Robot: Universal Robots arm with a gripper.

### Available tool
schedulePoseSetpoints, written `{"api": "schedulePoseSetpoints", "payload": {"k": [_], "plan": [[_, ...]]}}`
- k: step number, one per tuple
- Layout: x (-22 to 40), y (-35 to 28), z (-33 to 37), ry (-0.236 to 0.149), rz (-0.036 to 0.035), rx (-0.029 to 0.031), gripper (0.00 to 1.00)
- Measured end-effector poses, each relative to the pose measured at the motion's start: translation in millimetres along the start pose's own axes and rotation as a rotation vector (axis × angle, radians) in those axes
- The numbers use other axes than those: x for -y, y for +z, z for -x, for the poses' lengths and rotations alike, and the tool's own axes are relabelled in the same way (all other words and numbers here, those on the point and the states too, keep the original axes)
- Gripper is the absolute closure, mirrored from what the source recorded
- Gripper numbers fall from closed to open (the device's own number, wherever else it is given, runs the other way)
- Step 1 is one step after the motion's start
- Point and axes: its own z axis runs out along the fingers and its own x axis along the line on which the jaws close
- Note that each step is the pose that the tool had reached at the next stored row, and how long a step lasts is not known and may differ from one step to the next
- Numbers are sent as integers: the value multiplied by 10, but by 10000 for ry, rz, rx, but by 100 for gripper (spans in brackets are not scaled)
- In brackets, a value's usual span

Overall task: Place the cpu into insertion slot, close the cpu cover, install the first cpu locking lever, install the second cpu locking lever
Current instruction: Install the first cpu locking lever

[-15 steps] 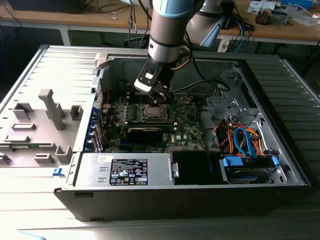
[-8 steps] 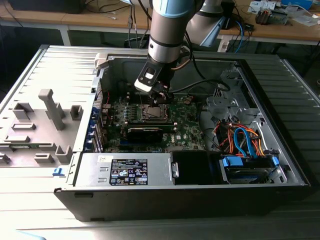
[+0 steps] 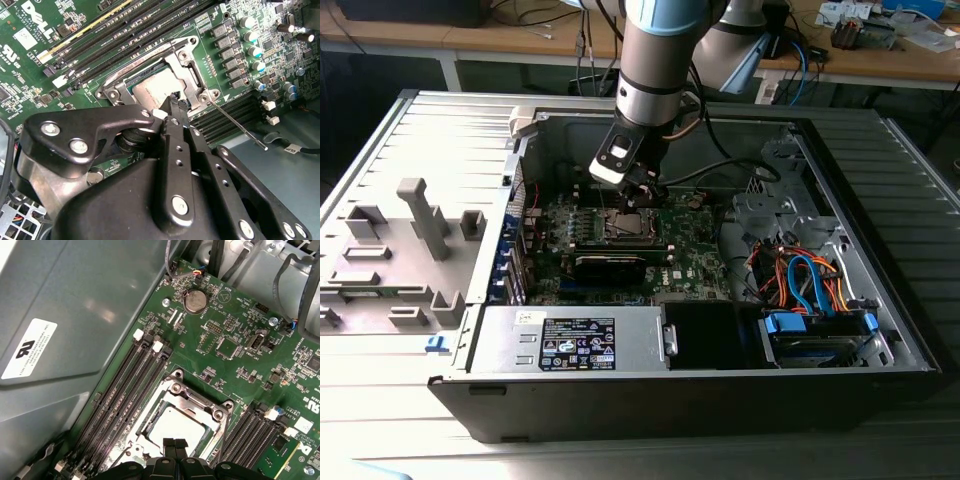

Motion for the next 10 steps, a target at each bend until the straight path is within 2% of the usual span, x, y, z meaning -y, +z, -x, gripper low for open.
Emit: {"api": "schedulePoseSetpoints", "payload": {"k": [10], "plan": [[0,0,0,-109,-7,6,89]]}}
